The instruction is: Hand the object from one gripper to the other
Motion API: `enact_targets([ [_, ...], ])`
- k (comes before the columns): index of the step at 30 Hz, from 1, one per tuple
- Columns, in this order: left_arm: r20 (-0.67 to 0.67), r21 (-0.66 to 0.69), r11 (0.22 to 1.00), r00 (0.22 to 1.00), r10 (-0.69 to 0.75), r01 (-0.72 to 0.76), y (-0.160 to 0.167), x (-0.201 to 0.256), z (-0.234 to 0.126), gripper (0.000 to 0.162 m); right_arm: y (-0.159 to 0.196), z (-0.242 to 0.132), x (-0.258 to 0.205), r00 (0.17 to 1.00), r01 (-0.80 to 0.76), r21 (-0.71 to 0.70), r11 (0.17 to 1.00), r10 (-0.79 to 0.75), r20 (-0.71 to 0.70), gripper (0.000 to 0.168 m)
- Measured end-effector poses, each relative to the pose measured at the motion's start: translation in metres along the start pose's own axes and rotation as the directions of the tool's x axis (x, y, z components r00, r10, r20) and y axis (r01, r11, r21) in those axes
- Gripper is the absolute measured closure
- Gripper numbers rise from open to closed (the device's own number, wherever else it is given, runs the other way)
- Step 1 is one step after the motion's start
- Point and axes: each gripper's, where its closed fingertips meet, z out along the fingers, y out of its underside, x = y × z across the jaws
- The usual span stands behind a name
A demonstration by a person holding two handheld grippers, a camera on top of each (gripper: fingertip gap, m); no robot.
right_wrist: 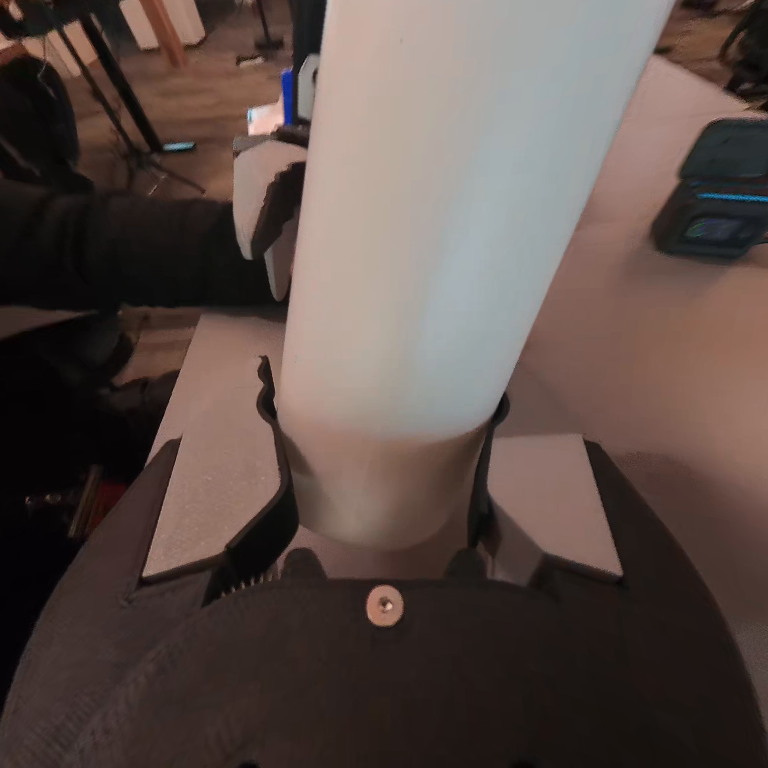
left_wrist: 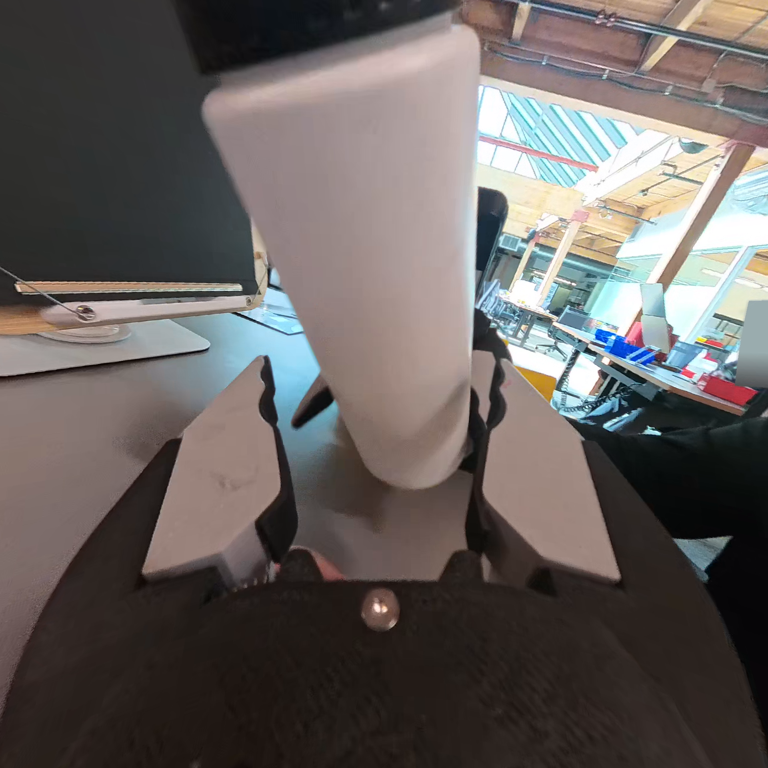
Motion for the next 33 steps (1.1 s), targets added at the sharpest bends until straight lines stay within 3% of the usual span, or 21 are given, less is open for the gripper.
enact_targets([
  [2, -0.017, -0.016, 1.000, 1.000, 0.021, -0.021, 0.005, 0.005, 0.003, 0.061, 0.015, 0.017, -0.010, 0.999, 0.029, -0.082, 0.996, -0.026, 0.035, 0.065],
  [4, -0.023, -0.053, 0.998, 0.999, 0.039, -0.040, 0.014, 0.007, 0.006, 0.051, 0.035, 0.029, -0.012, 0.993, 0.121, -0.201, 0.972, -0.121, 0.011, 0.065],
  [6, -0.035, -0.073, 0.994, 0.996, 0.076, -0.079, 0.019, 0.011, 0.008, 0.050, 0.041, 0.032, -0.013, 0.990, 0.140, -0.230, 0.963, -0.141, 0.012, 0.066],
  [14, -0.075, -0.088, 0.966, 0.969, 0.235, -0.241, 0.015, 0.019, 0.005, 0.059, 0.023, 0.022, -0.012, 0.995, 0.096, -0.113, 0.989, -0.093, 0.027, 0.073],
  [23, 0.126, -0.101, 0.875, 0.867, 0.483, -0.473, 0.006, -0.001, 0.005, 0.060, -0.008, -0.010, 0.006, 1.000, 0.006, 0.087, 0.996, -0.005, -0.010, 0.087],
  [27, 0.186, -0.153, 0.877, 0.859, 0.477, -0.454, 0.007, -0.016, 0.001, 0.061, -0.012, -0.011, 0.013, 0.993, 0.069, 0.089, 0.994, -0.060, -0.102, 0.084],
  [33, 0.187, -0.193, 0.873, 0.857, 0.480, -0.447, 0.014, -0.018, 0.004, 0.061, -0.024, -0.014, 0.001, 0.997, 0.070, 0.159, 0.985, -0.063, -0.045, 0.081],
])
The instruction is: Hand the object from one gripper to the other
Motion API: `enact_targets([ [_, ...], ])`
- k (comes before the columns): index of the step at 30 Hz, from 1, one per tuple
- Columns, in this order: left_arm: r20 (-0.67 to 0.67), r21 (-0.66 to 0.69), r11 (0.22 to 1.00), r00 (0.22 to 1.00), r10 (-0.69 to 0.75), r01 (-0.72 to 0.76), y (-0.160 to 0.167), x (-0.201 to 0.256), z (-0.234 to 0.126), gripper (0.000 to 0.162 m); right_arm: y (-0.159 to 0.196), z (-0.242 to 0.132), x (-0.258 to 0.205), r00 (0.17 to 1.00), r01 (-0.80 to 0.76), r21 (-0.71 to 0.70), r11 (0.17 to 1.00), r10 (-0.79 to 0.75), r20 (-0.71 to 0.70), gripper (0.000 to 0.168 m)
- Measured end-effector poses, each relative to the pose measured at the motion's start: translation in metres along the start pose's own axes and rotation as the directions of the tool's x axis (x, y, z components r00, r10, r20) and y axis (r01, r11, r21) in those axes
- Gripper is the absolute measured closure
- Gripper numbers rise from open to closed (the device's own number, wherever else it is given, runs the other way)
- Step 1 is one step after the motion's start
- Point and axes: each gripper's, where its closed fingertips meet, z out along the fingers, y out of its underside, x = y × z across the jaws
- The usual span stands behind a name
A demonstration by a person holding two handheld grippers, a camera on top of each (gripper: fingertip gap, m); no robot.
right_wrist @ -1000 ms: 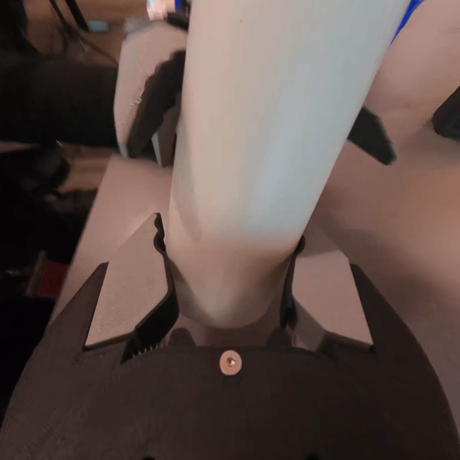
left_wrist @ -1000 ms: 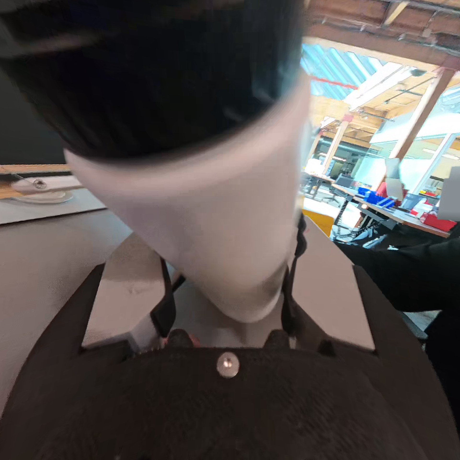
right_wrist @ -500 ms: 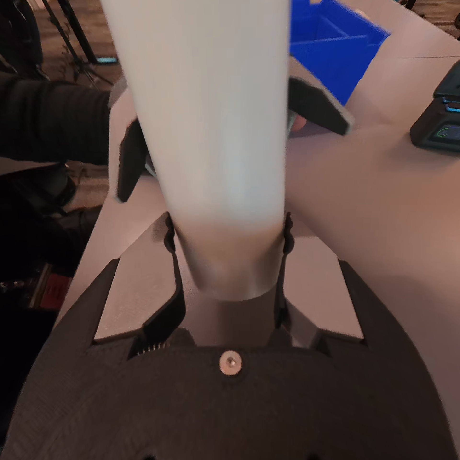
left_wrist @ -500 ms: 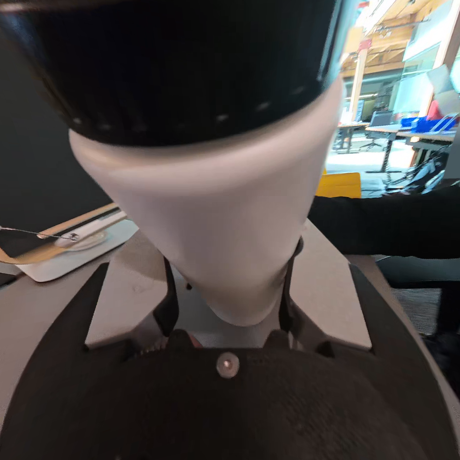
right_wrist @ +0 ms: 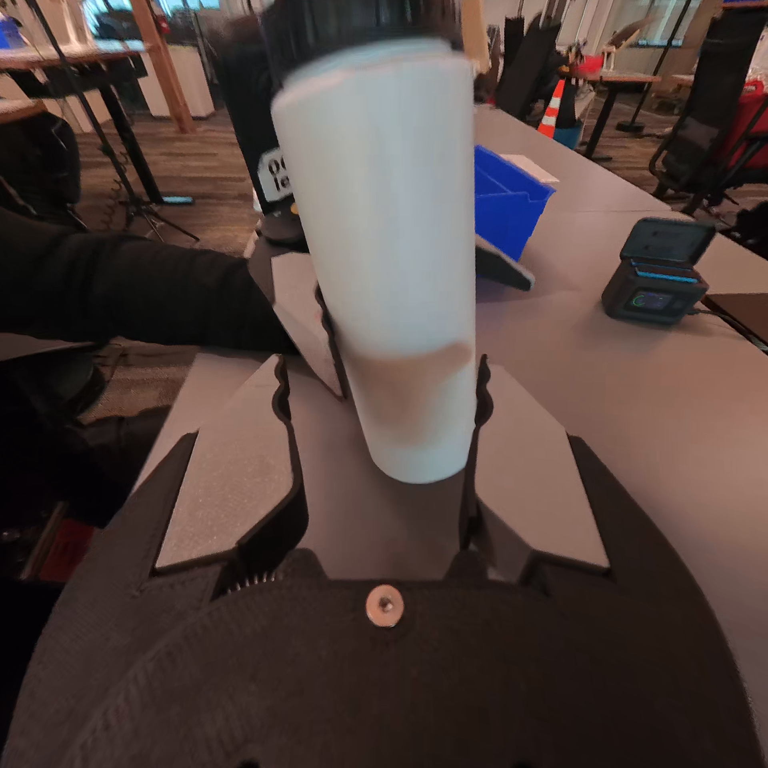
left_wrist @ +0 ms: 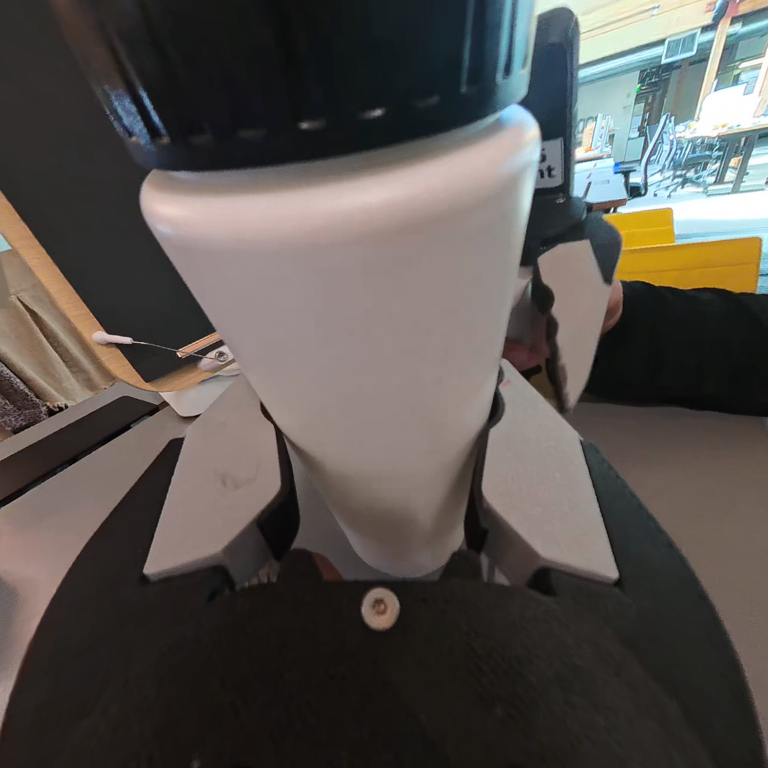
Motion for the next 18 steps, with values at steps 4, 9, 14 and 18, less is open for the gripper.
enact_targets([
  [4, -0.025, -0.111, 0.994, 1.000, 0.014, -0.017, 0.017, 0.010, 0.009, 0.061, -0.033, -0.003, -0.009, 1.000, -0.008, 0.194, 0.981, 0.003, 0.025, 0.070],
  [9, -0.079, -0.161, 0.984, 0.995, 0.068, -0.080, 0.023, 0.035, 0.020, 0.060, -0.046, 0.006, -0.009, 0.998, 0.028, 0.249, 0.968, -0.013, -0.061, 0.063],
  [14, -0.075, -0.157, 0.983, 0.993, 0.088, -0.099, 0.022, 0.039, 0.022, 0.061, -0.039, 0.010, -0.010, 0.996, 0.054, 0.191, 0.980, -0.039, -0.078, 0.078],
  [18, -0.057, -0.110, 0.992, 0.997, 0.057, -0.063, 0.017, 0.036, 0.021, 0.062, -0.044, 0.001, -0.004, 0.994, 0.049, 0.222, 0.974, -0.026, -0.103, 0.083],
])
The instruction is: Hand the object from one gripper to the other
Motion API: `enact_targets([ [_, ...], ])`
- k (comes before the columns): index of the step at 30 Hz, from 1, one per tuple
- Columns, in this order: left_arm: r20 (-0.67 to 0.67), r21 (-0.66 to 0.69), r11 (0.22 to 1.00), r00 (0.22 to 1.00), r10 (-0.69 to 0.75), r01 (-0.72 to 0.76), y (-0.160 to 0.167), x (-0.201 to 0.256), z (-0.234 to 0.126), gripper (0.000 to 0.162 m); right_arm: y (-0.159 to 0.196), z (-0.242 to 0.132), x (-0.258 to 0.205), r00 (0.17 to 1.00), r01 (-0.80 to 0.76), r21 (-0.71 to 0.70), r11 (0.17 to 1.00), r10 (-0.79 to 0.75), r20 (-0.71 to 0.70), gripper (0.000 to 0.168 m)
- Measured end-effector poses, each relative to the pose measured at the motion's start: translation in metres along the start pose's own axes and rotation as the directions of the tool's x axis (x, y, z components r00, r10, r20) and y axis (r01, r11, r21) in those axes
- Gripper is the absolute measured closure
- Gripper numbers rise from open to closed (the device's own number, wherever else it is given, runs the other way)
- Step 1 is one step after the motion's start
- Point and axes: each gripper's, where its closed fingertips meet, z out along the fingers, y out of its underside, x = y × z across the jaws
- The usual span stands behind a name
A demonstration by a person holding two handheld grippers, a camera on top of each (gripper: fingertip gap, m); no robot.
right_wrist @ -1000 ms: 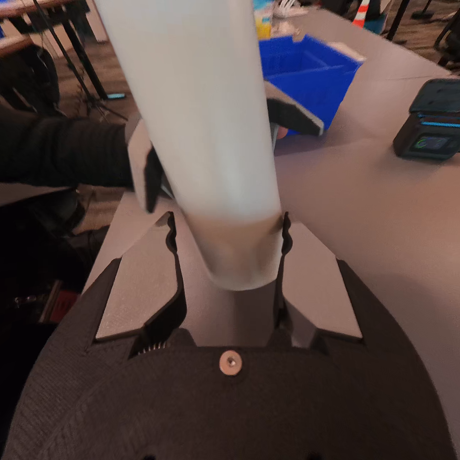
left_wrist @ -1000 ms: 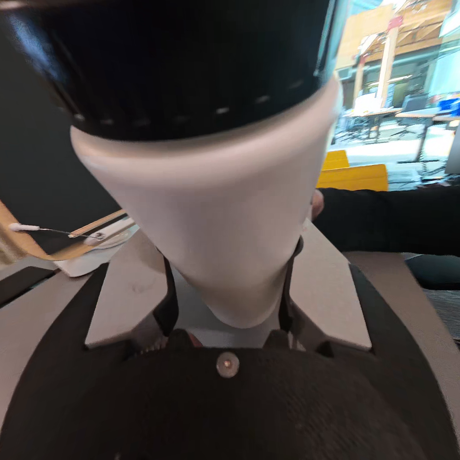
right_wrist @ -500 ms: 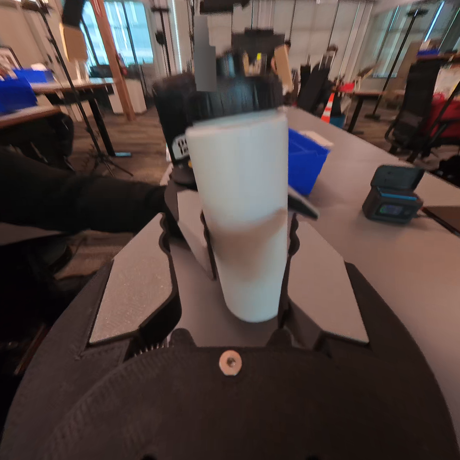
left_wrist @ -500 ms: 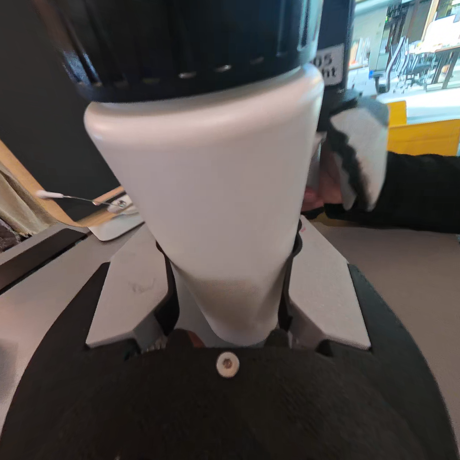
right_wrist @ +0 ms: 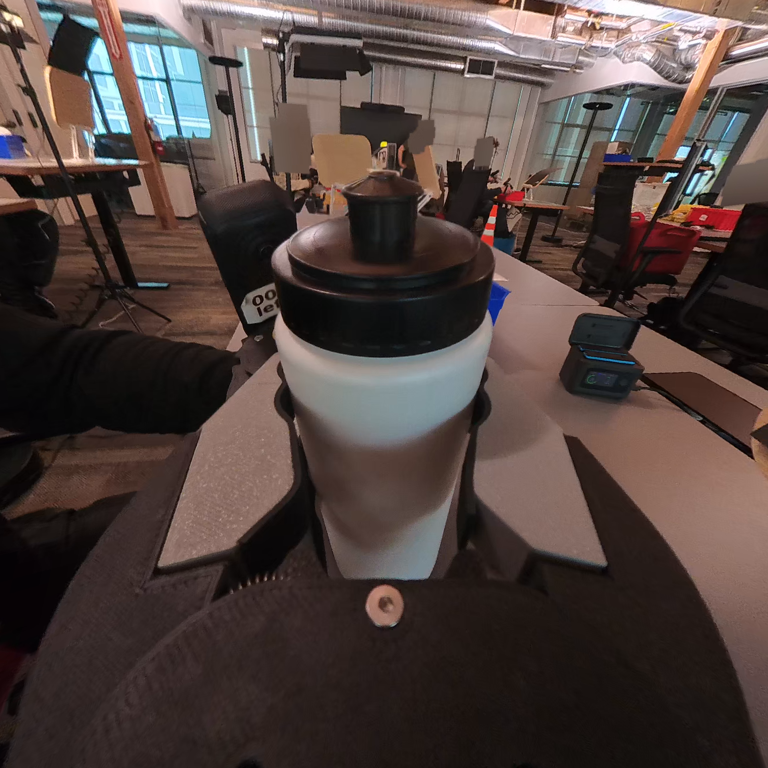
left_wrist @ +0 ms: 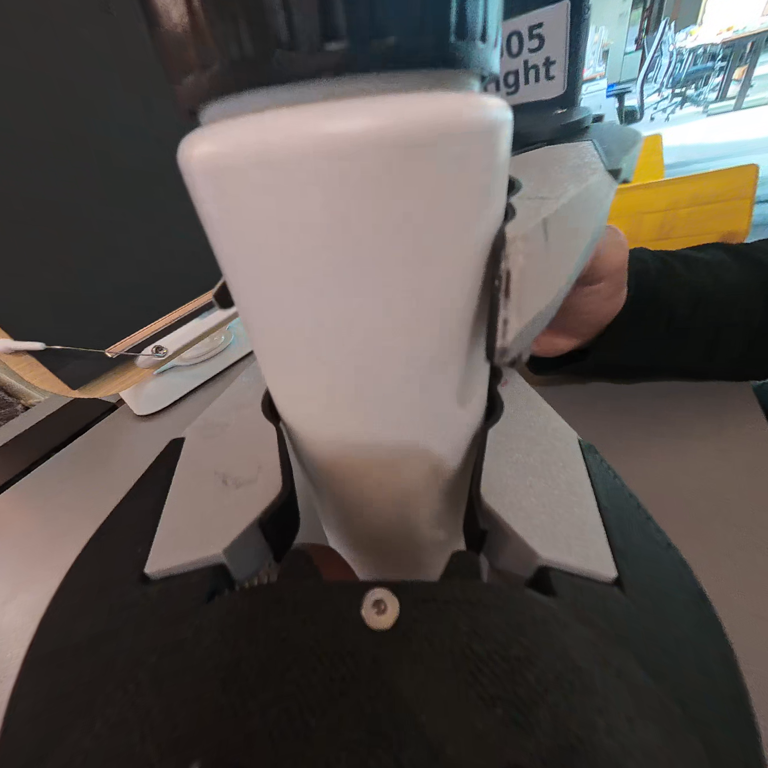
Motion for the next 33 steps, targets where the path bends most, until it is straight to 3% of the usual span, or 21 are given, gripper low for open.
enact_targets([
  [7, 0.015, 0.020, 1.000, 1.000, -0.017, 0.017, 0.003, -0.008, -0.005, 0.084, -0.037, -0.040, 0.033, 0.989, -0.117, 0.226, 0.967, 0.136, -0.067, 0.084],
  [11, 0.060, 0.010, 1.000, 0.998, 0.011, -0.012, 0.006, -0.015, -0.006, 0.098, -0.054, -0.071, 0.055, 0.976, -0.100, 0.325, 0.940, 0.156, -0.154, 0.083],
  [14, 0.043, 0.005, 1.000, 0.999, 0.019, -0.019, 0.010, -0.014, -0.007, 0.144, -0.057, -0.088, 0.070, 0.960, -0.074, 0.357, 0.931, 0.163, -0.228, 0.083],
  [16, 0.059, -0.009, 1.000, 0.998, 0.026, -0.026, 0.013, -0.018, -0.006, 0.155, -0.057, -0.093, 0.075, 0.954, -0.088, 0.372, 0.924, 0.186, -0.237, 0.083],
  [22, 0.127, -0.049, 0.998, 0.991, 0.036, -0.030, 0.021, -0.030, -0.006, 0.147, -0.052, -0.092, 0.079, 0.949, -0.114, 0.352, 0.929, 0.207, -0.238, 0.084],
  [33, 0.211, -0.025, 1.000, 0.977, -0.009, 0.015, 0.021, -0.049, -0.012, 0.147, -0.044, -0.075, 0.070, 0.964, -0.133, 0.305, 0.943, 0.194, -0.180, 0.083],
])
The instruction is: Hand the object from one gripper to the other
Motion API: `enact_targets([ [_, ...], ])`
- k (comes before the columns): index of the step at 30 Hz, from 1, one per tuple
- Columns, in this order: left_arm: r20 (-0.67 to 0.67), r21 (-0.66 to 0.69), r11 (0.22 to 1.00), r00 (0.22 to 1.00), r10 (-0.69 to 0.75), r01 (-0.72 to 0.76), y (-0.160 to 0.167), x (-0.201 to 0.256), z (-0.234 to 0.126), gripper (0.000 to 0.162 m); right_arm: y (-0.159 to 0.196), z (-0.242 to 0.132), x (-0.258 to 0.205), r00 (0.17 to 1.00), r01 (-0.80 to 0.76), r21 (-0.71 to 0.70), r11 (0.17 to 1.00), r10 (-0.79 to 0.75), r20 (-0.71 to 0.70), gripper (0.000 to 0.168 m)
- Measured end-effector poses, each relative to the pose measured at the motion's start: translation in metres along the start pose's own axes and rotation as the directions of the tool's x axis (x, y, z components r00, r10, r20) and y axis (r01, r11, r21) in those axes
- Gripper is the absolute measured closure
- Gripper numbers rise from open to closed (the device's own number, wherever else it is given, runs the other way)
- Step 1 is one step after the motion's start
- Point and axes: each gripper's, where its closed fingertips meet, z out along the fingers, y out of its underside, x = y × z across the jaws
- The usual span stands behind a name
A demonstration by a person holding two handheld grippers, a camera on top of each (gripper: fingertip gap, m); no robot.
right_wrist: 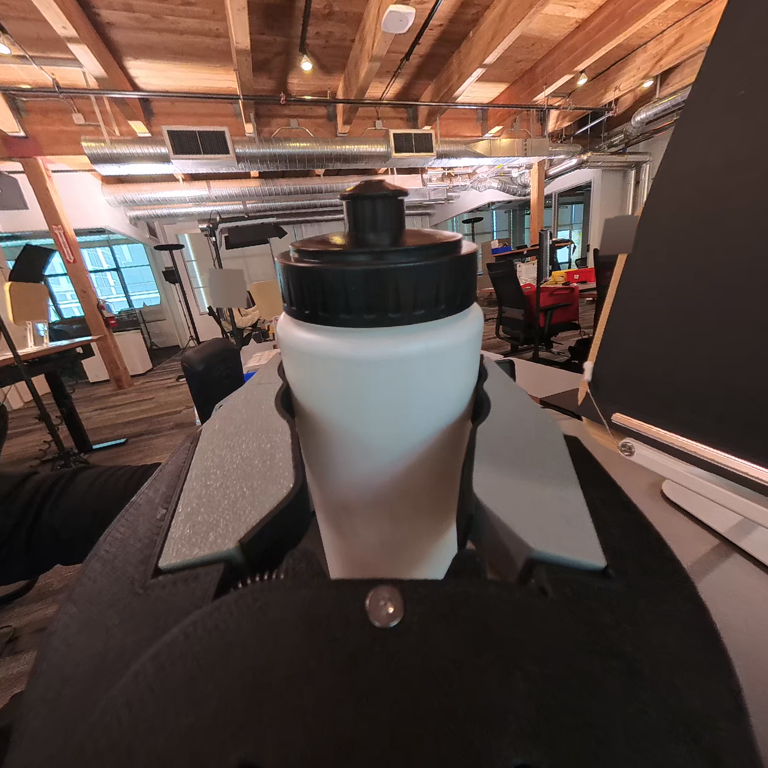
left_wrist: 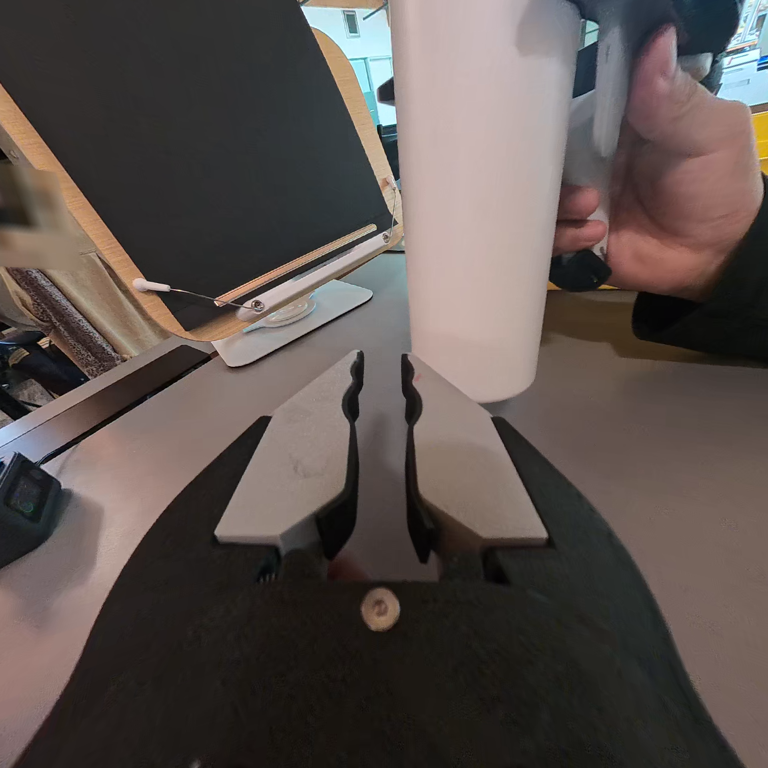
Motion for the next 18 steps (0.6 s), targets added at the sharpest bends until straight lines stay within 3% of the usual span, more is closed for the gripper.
enact_targets([
  [7, -0.055, -0.012, 1.000, 0.998, -0.008, 0.008, 0.001, 0.010, 0.001, 0.140, -0.002, 0.002, -0.011, 0.997, -0.021, 0.011, 1.000, 0.020, 0.071, 0.083],
  [14, -0.309, -0.057, 0.977, 0.927, -0.214, 0.206, -0.004, 0.049, -0.001, 0.085, -0.005, 0.004, -0.038, 0.984, 0.049, 0.007, 0.999, -0.049, 0.168, 0.084],
  [18, -0.329, -0.078, 0.979, 0.922, -0.204, 0.189, -0.002, 0.055, 0.000, 0.073, 0.005, 0.010, -0.048, 0.977, 0.055, -0.038, 0.998, -0.046, 0.210, 0.084],
])
